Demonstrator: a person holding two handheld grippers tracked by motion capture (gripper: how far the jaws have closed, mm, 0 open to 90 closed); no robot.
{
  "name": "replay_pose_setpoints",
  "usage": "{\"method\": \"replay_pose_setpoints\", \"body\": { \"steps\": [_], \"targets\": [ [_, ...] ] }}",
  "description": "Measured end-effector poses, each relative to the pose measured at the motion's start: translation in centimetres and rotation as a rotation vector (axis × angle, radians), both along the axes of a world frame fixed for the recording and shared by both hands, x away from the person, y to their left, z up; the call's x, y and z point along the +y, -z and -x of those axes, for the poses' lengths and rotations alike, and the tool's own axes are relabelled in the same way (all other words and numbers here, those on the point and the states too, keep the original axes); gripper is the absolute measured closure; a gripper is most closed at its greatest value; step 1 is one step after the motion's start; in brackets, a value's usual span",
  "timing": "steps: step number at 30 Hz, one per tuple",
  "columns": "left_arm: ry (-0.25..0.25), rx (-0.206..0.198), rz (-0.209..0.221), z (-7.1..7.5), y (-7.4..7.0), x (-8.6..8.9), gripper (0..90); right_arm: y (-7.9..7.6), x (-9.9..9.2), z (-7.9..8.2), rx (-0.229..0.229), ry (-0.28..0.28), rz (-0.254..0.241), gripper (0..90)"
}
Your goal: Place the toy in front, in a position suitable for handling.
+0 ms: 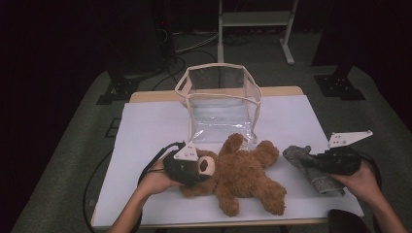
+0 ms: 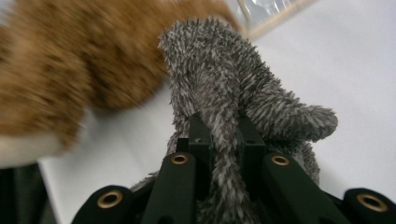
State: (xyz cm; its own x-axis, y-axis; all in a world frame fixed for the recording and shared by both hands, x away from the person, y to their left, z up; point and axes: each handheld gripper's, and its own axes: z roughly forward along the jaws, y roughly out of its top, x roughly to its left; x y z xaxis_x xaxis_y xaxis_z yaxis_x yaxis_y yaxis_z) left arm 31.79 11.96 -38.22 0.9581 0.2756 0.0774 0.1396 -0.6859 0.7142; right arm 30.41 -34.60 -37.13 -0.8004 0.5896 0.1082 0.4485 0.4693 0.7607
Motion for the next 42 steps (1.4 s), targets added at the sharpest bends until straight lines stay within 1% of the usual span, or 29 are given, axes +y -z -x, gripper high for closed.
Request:
{"method": "replay_pose_setpoints", "body": {
  "steps": [1,3,4,5,7,9,10,11,12,13,17,20,22,25,26,27,30,31,35,38,40,42],
  "targets": [
    [-0.004,0.009,0.006,-0.1,0.0,0.0,35.8,-0.6,0.3,0.1,-0.009,-0.016,-0.008,79.7],
    [-0.009,0.013,0.006,-0.3,0.0,-0.1,35.8,-1.6,1.1,0.4,-0.029,-0.043,-0.009,79.7],
    [-0.019,0.019,0.015,-0.4,0.0,-0.2,35.8,-2.1,1.5,0.5,-0.036,-0.061,-0.017,79.7],
    [-0.019,0.018,0.010,-0.4,0.0,-0.2,35.8,-2.9,2.2,0.7,-0.045,-0.091,-0.030,79.7],
    [-0.023,0.024,0.006,-0.6,-0.1,-0.2,35.8,-3.6,3.0,0.8,-0.054,-0.118,-0.036,79.7],
    [-0.036,0.029,0.005,-0.7,-0.2,-0.4,35.7,-4.4,4.2,1.0,-0.066,-0.158,-0.037,79.7],
    [-0.037,0.031,-0.002,-0.9,-0.2,-0.5,35.7,-4.7,4.8,1.0,-0.069,-0.177,-0.037,79.6],
    [-0.043,0.033,-0.002,-0.9,-0.2,-0.6,35.7,-5.0,5.6,1.0,-0.071,-0.203,-0.041,79.6],
    [-0.039,0.031,-0.011,-1.0,-0.3,-0.6,35.7,-5.2,6.3,1.0,-0.070,-0.226,-0.042,79.6],
    [-0.044,0.034,-0.008,-1.0,-0.3,-0.7,35.7,-5.3,6.8,1.1,-0.069,-0.242,-0.040,79.6],
    [-0.053,0.047,-0.006,-1.3,-0.3,-0.7,35.6,-5.2,9.8,0.9,-0.056,-0.320,-0.029,79.6],
    [-0.056,0.051,0.002,-1.4,-0.3,-0.7,35.5,-4.2,12.0,0.7,-0.039,-0.370,-0.010,79.6],
    [-0.056,0.054,0.003,-1.5,-0.3,-0.8,35.5,-3.5,13.1,0.6,-0.037,-0.390,0.006,79.5],
    [-0.055,0.059,0.003,-1.5,-0.3,-0.6,35.5,-2.4,13.8,0.5,-0.031,-0.401,0.029,79.5],
    [-0.056,0.060,0.008,-1.6,-0.2,-0.6,35.5,-2.1,13.9,0.6,-0.028,-0.400,0.036,79.5],
    [-0.056,0.060,0.011,-1.6,-0.2,-0.6,35.5,-1.7,13.7,0.6,-0.024,-0.395,0.032,79.5],
    [-0.055,0.061,0.013,-1.6,-0.2,-0.5,35.5,-1.2,13.3,0.8,-0.017,-0.380,0.029,79.5],
    [-0.054,0.061,0.013,-1.6,-0.2,-0.6,35.4,-0.7,12.6,1.2,-0.009,-0.363,0.017,79.5],
    [-0.049,0.059,0.002,-1.4,-0.3,-0.5,35.2,0.1,10.8,2.1,-0.004,-0.327,0.009,79.6],
    [-0.050,0.059,0.009,-1.4,-0.2,-0.5,35.1,0.8,9.3,2.9,0.000,-0.295,0.000,79.5],
    [-0.045,0.058,0.011,-1.4,-0.1,-0.4,34.9,1.3,8.3,3.4,0.010,-0.269,-0.010,79.5],
    [-0.045,0.059,0.015,-1.4,-0.1,-0.4,34.8,1.9,7.3,3.7,0.022,-0.242,-0.009,79.5]
  ]
}}
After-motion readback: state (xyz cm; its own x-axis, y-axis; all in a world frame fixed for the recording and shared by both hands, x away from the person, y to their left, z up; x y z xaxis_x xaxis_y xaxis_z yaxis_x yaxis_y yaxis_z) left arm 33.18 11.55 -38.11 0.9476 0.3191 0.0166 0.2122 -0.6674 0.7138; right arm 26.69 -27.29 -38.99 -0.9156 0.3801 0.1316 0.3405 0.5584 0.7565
